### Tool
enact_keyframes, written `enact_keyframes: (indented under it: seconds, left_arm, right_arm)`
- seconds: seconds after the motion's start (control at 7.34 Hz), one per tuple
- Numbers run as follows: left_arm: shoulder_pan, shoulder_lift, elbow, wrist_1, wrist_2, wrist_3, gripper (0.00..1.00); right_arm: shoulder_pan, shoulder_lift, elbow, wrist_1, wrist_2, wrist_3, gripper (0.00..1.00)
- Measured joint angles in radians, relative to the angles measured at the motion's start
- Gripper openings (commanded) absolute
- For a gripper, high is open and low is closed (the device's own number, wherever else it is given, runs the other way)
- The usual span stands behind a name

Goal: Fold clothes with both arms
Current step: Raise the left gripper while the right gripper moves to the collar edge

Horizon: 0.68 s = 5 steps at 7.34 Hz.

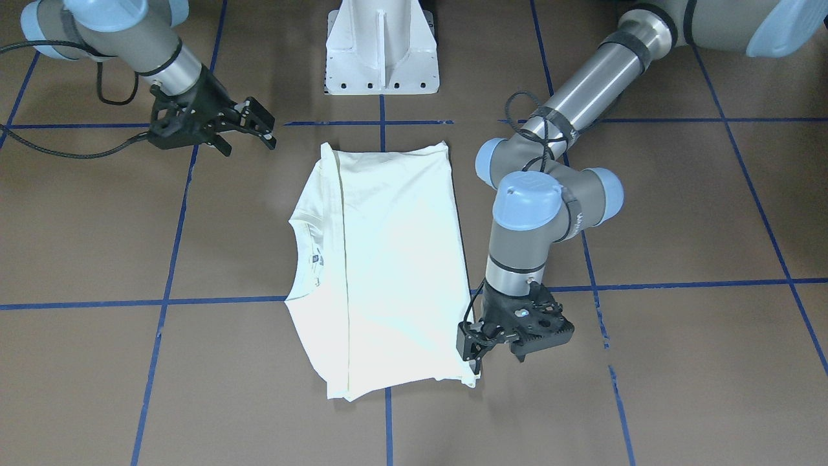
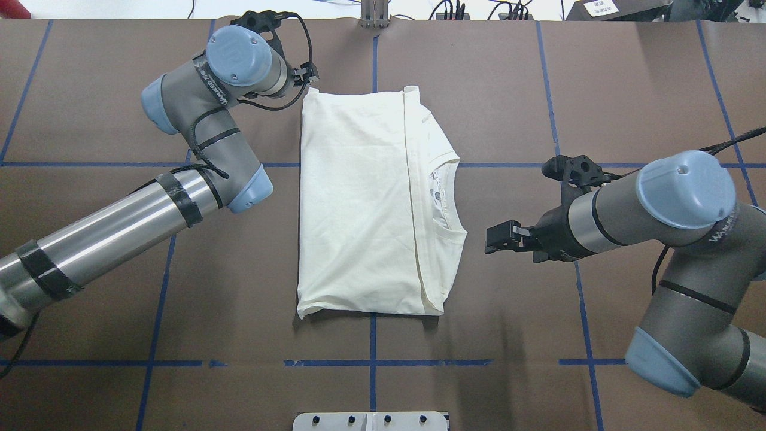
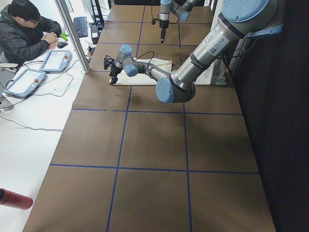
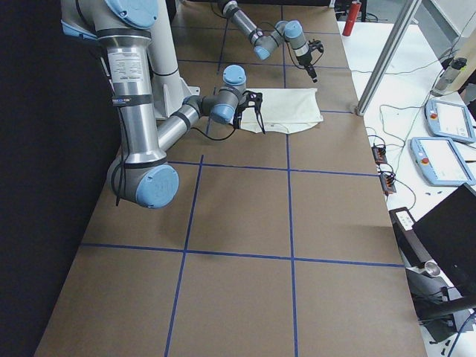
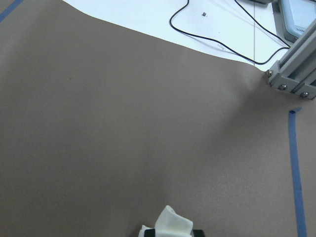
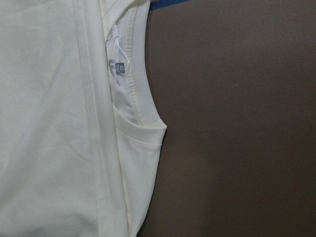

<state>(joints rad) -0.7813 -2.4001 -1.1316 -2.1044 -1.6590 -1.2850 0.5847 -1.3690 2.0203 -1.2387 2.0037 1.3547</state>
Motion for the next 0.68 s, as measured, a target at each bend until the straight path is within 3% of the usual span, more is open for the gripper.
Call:
enact_keyframes:
  seconds: [0.41, 0.68]
  left_arm:
    - [-0.007, 0.149, -0.429, 0.325, -0.087, 0.133, 1.0]
    - [-0.004, 0.216, -0.608, 0.415, -0.144, 0.145, 1.0]
  right_arm:
    - [-0.125, 0.277, -0.09, -0.368, -0.178, -0.084, 1.0]
    - [-0.194, 0.376, -0.193, -0.477, -0.241, -0.122, 1.0]
